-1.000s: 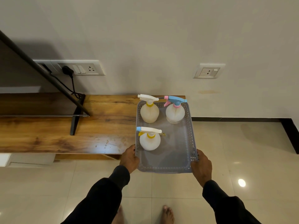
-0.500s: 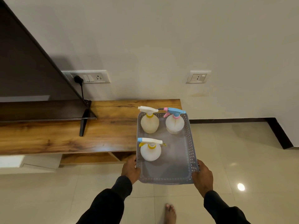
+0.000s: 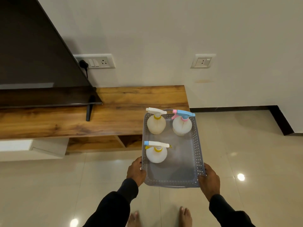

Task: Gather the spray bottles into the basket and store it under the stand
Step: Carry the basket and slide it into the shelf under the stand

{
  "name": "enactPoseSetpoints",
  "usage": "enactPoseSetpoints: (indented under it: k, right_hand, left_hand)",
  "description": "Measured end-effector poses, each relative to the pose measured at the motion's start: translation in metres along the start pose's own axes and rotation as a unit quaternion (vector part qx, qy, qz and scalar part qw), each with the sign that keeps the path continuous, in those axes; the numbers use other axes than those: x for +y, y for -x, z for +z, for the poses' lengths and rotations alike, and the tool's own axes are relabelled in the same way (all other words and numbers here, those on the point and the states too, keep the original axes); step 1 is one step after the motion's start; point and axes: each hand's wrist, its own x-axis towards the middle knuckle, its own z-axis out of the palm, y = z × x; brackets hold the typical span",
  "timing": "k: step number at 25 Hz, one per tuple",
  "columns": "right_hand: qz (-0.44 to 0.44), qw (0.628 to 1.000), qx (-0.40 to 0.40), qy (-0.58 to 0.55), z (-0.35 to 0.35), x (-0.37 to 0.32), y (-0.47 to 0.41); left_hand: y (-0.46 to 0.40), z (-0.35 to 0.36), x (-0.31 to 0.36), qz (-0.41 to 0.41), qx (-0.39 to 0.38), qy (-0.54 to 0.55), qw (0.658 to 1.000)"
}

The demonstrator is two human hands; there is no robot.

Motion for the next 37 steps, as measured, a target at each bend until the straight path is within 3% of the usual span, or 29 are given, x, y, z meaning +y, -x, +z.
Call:
enactPoseSetpoints:
  k: [22, 37]
  right_hand:
    - [0.055, 0.998, -0.023, -0.028, -0.011, 0.125, 0.032]
    - [0.087, 0.995, -0.039, 0.023, 0.047, 0.209, -0.026]
  left_hand:
    - [0.046, 0.113, -0.093, -0.048, 0.016, 0.012, 0.999]
    - [-0.030, 0.182, -0.164, -0.100, 0.003, -0.007, 0.995]
